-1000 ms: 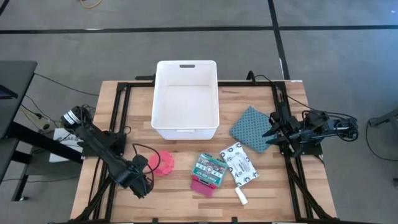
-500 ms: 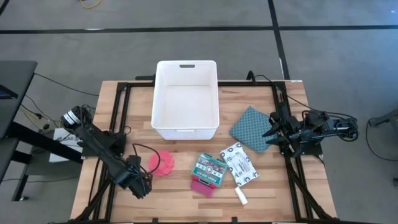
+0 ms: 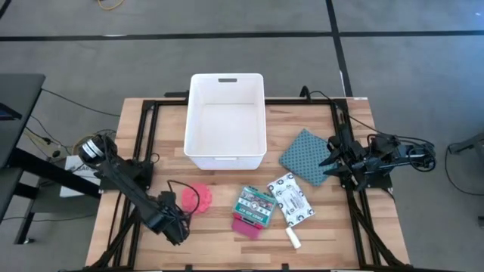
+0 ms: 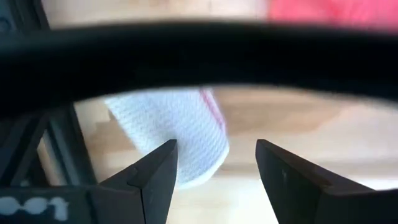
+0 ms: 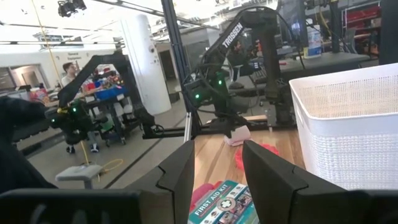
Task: Pick & place medical supplies in basket/bin
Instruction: Put the white bandage into the white bin
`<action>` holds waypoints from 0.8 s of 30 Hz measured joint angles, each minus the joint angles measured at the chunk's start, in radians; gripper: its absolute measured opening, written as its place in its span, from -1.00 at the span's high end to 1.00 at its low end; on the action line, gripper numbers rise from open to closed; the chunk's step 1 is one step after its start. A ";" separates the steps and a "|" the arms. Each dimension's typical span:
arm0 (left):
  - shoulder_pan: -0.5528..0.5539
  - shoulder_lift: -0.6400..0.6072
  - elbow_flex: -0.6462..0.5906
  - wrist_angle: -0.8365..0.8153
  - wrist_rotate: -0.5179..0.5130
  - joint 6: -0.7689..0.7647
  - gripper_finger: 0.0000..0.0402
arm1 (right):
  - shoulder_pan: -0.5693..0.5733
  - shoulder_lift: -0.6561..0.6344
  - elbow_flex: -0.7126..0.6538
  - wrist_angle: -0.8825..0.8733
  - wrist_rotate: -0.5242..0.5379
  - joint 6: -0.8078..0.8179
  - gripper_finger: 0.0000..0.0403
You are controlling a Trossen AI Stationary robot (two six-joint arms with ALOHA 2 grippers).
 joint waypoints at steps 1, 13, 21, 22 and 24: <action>0.002 0.005 0.000 -0.004 0.038 0.017 -0.04 | 0.000 0.000 0.000 -0.001 0.000 0.000 0.36; -0.035 0.036 -0.013 -0.014 -0.006 -0.142 -0.04 | 0.000 0.000 0.000 0.000 0.000 0.000 0.36; -0.092 0.128 -0.036 0.055 0.152 -0.205 -0.04 | 0.000 0.000 0.000 0.000 0.000 0.000 0.36; -0.097 0.138 -0.039 0.071 0.148 -0.210 -0.04 | 0.000 0.000 0.000 0.000 0.000 0.000 0.36; -0.100 0.147 -0.045 0.092 0.136 -0.213 -0.04 | 0.000 0.000 0.000 0.000 0.000 0.000 0.36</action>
